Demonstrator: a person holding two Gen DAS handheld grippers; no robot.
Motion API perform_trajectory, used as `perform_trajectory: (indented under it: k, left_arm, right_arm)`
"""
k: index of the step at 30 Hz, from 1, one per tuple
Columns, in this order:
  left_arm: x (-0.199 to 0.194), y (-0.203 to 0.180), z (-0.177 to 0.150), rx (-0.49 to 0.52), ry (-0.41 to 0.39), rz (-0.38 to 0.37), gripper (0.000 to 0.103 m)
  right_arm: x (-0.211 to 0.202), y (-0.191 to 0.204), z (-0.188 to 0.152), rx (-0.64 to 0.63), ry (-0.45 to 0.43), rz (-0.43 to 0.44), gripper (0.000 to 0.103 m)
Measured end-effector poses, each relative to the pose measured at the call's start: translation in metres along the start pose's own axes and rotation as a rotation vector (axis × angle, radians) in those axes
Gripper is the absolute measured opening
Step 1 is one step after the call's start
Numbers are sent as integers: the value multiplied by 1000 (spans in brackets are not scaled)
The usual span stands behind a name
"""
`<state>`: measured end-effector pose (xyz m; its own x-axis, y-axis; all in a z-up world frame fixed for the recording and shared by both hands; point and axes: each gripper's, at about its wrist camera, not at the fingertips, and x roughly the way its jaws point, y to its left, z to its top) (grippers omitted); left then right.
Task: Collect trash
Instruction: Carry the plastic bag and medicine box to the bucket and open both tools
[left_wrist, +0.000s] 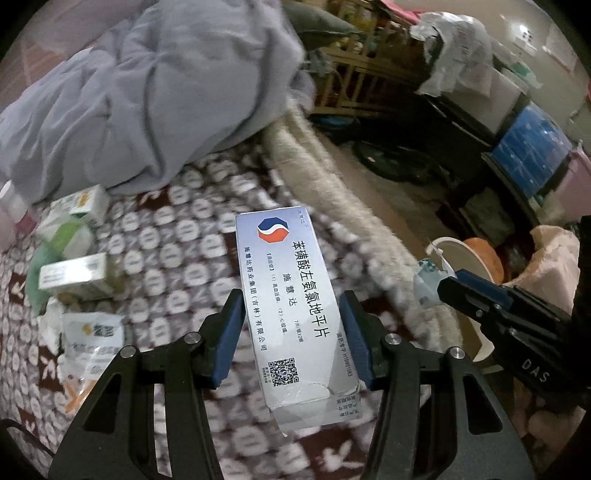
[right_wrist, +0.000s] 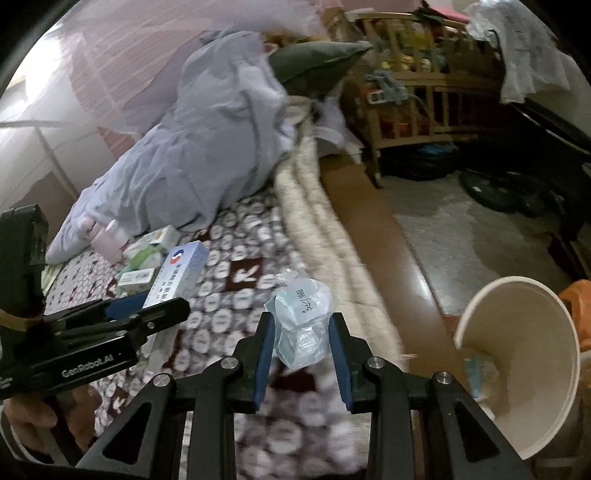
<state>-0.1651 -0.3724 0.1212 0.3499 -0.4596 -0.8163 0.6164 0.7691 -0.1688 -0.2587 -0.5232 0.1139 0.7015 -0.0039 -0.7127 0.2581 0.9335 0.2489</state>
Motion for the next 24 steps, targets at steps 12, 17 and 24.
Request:
perform_trajectory:
  k: [12,17,24]
  left_arm:
    - [22,-75,18,122,19,-79,51]
    - [32,-104,20,162,35,-108,51]
    - [47,-136,24,210,57,-144,51]
  right_arm:
    - [-30,-71,-6,107,-29,-116,29]
    - [-41,-106,-12,170,-34,-167,29]
    - [-50,-140,-19,231,-35,-213,29]
